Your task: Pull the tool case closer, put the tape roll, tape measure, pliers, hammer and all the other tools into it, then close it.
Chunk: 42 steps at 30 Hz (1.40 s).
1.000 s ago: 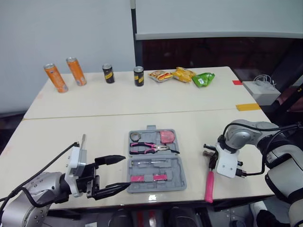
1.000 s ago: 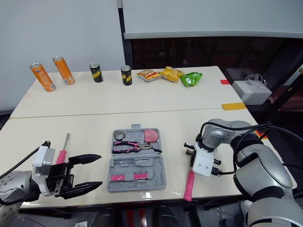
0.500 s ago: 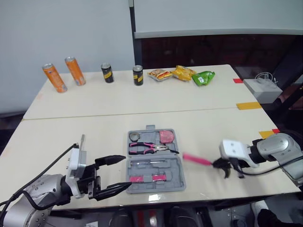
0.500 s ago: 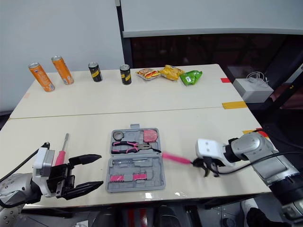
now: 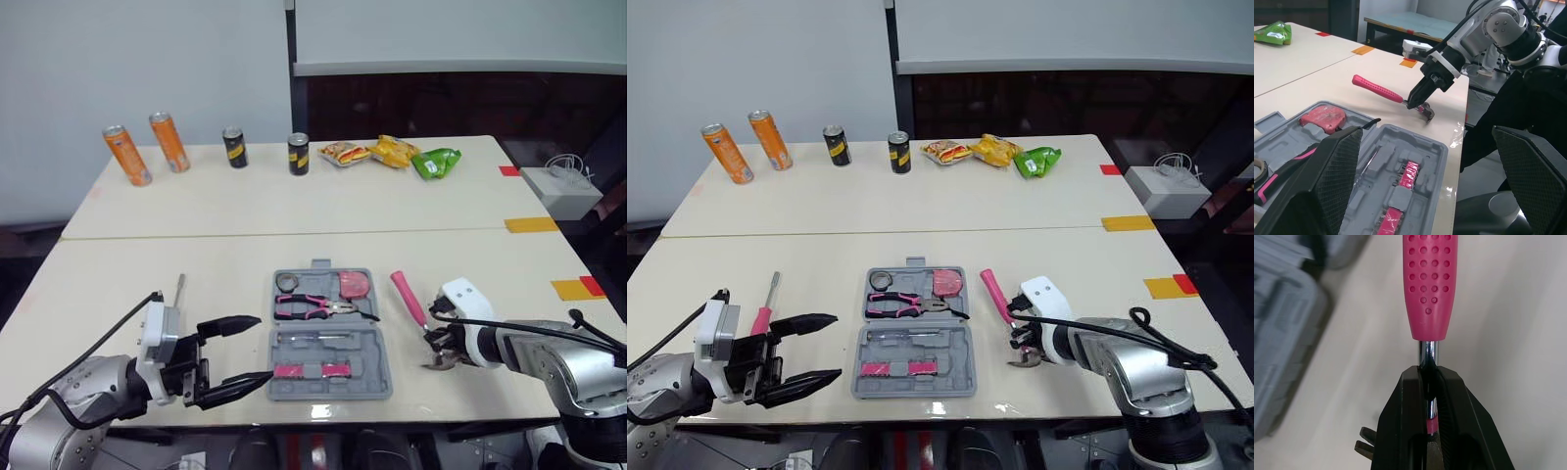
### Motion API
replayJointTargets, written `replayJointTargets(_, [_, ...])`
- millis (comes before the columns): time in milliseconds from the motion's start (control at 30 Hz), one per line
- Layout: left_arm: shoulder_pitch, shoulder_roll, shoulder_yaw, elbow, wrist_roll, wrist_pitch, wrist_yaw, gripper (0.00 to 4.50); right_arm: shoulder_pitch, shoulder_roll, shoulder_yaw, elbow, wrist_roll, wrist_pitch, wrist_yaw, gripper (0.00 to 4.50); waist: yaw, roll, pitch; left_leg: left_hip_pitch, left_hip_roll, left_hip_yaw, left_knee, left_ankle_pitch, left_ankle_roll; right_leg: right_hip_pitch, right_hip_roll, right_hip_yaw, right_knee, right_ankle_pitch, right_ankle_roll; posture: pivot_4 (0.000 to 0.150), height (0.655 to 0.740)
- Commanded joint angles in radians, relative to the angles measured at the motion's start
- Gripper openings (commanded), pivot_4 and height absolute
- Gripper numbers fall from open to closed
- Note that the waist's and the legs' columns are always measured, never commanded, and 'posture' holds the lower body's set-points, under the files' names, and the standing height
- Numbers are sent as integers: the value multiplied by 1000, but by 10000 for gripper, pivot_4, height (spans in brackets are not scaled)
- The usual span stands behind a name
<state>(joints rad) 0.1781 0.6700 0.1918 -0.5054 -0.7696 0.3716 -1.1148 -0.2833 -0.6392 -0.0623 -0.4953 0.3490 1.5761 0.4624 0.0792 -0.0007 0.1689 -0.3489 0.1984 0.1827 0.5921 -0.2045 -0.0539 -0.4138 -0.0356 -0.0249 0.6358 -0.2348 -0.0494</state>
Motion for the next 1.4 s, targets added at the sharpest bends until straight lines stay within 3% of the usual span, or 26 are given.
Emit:
replayJointTargets(33, [-3,0,1,-14,-19,0,1,45000,-24,49,-60,-15,-5,38,-59,322,-2,1,0,0,0,0,0,0,0,0,0,0,0,0,0,1500,7400])
replayJointTargets(200, [-10,4,-4,-14,-21,4,-10,45000,-9,124,-64,23,-26,33,-124,322,-3,1,0,1,0,0,-3,2,-4,1,0,1,1,0,0,1500,7400])
replayJointTargets(233, [-13,7,-5,-12,-22,5,-15,45000,-3,128,-66,35,-30,21,-128,8879,-3,1,0,1,0,0,-4,5,-8,1,0,0,1,0,0,1500,7400])
replayJointTargets(533, [-50,60,20,45,-45,1,-125,45000,118,107,-118,-35,7,-171,-70,38219,-1,2,0,2,-1,0,-6,6,-10,1,0,0,1,0,0,1500,7400])
replayJointTargets(767, [-60,80,43,80,-58,-3,-189,45000,277,69,-98,-58,3,-455,5,38219,-6,2,0,2,-1,0,-6,6,-9,1,0,0,0,0,0,1500,7400])
replayJointTargets(900, [-66,89,49,97,-49,-6,-210,45000,302,100,-102,65,-22,-664,26,38219,-6,2,-1,3,-1,0,-6,4,-5,2,0,0,0,0,0,1500,7400])
replayJointTargets(1167, [-56,95,70,94,-45,-2,-202,45000,320,125,-59,170,-44,-787,19,38219,-6,2,-1,2,-1,-1,-6,4,-5,2,0,0,0,0,0,1500,7400])
replayJointTargets(1200, [-55,95,73,93,-45,-2,-200,45000,333,127,-50,177,-48,-797,19,33021,-6,2,-1,2,-1,-1,-6,4,-5,2,0,0,0,0,0,1500,7400])
replayJointTargets(1400, [-49,94,80,94,-43,-5,-197,45000,368,125,2,229,-86,-876,32,13497,-7,-3,-4,3,-1,-1,-7,4,-5,3,0,0,0,0,0,1500,7400])
